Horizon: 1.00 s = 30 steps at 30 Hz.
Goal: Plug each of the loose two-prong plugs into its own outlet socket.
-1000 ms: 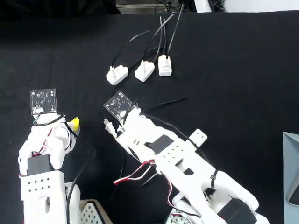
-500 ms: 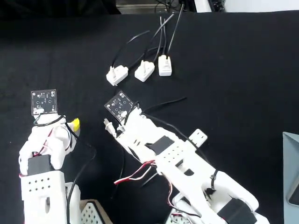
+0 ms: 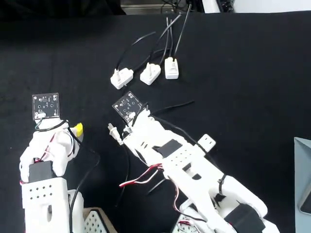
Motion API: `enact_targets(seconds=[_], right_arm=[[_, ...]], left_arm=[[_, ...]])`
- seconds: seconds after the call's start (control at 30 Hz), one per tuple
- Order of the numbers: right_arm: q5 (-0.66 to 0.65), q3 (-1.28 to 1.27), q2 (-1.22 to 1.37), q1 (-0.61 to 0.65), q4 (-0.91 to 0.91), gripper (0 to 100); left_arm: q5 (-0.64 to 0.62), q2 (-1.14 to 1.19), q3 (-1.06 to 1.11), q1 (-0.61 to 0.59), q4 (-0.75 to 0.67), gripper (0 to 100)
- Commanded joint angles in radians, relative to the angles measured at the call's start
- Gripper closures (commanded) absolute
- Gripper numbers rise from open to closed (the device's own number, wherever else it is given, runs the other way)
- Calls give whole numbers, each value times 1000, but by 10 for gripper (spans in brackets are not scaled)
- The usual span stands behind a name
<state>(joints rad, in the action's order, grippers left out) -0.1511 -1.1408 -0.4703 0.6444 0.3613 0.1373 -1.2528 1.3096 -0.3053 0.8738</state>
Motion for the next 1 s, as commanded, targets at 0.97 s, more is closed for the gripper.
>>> enact_targets(seconds=[0.97], right_arm=[[-26, 41, 51, 14, 135, 986]], left_arm=[[-8, -14, -4, -1, -15, 759]])
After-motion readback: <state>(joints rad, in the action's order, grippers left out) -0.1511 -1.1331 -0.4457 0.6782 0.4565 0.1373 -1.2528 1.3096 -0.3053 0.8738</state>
